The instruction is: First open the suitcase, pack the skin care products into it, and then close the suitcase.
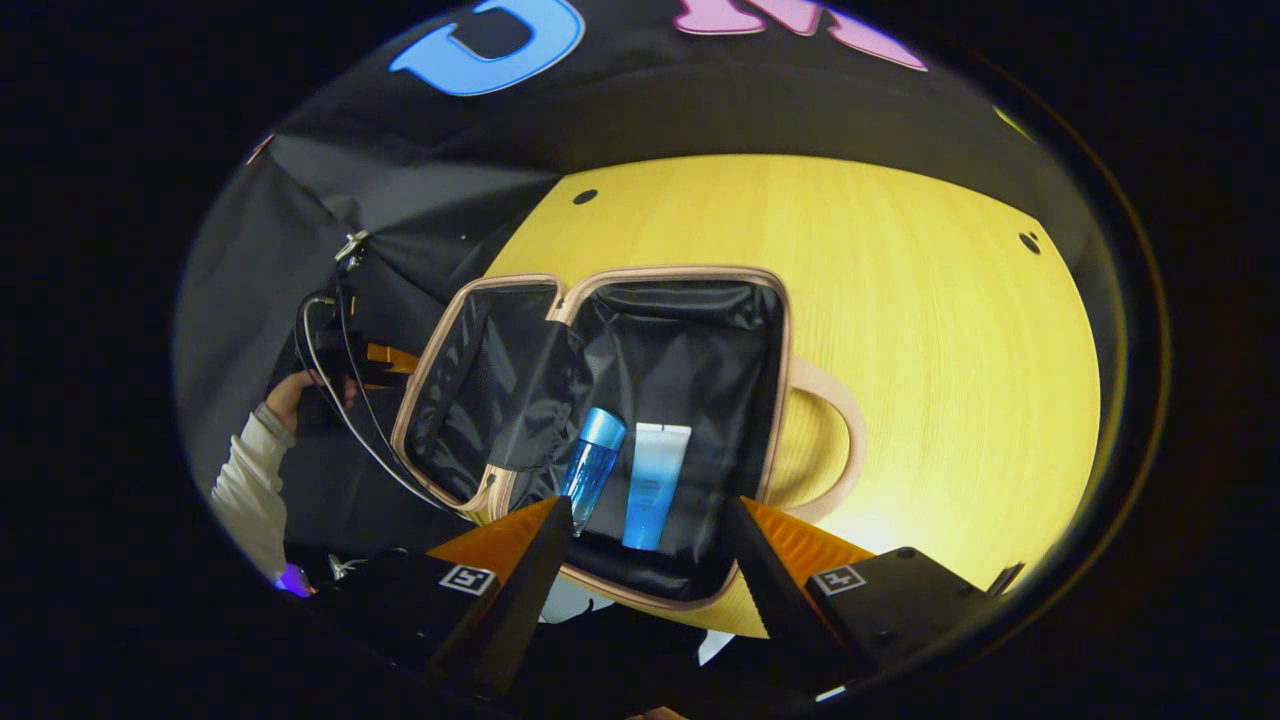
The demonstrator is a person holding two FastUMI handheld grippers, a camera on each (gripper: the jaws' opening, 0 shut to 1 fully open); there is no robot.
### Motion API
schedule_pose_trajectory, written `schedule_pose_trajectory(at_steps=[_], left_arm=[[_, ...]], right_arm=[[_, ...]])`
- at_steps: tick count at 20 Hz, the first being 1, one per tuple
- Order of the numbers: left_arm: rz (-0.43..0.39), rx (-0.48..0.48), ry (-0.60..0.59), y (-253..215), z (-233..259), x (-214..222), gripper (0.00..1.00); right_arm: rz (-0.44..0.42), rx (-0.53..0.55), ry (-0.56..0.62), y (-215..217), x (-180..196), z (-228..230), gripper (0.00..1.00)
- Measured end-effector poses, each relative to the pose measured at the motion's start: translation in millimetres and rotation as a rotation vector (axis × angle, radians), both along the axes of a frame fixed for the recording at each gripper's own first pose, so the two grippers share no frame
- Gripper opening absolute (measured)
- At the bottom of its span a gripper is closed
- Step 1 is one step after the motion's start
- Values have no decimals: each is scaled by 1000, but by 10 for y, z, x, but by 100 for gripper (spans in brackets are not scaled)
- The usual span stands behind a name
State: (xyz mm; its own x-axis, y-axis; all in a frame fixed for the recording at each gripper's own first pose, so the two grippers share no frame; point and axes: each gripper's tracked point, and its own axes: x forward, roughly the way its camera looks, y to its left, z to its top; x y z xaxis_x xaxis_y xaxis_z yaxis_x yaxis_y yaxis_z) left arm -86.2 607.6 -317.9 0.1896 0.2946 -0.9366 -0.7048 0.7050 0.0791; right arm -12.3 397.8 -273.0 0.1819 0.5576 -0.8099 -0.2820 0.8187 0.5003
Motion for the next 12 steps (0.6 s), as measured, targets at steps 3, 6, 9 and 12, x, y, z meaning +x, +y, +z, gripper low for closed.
schedule_pose_trajectory(at_steps=[3, 6, 9, 12], left_arm=[[-14, 27, 44, 77, -208, 61, 81], [-42, -20, 36, -49, -211, 157, 51], [-101, 26, 54, -17, -291, 144, 15], [-103, 37, 3, -71, -179, 194, 15]], right_arm=[[11, -9, 15, -98, -64, -46, 98], [-18, -1, 32, -128, -35, -58, 98], [-27, 13, 28, -114, -27, -31, 98], [-7, 12, 25, -113, -85, -13, 98]])
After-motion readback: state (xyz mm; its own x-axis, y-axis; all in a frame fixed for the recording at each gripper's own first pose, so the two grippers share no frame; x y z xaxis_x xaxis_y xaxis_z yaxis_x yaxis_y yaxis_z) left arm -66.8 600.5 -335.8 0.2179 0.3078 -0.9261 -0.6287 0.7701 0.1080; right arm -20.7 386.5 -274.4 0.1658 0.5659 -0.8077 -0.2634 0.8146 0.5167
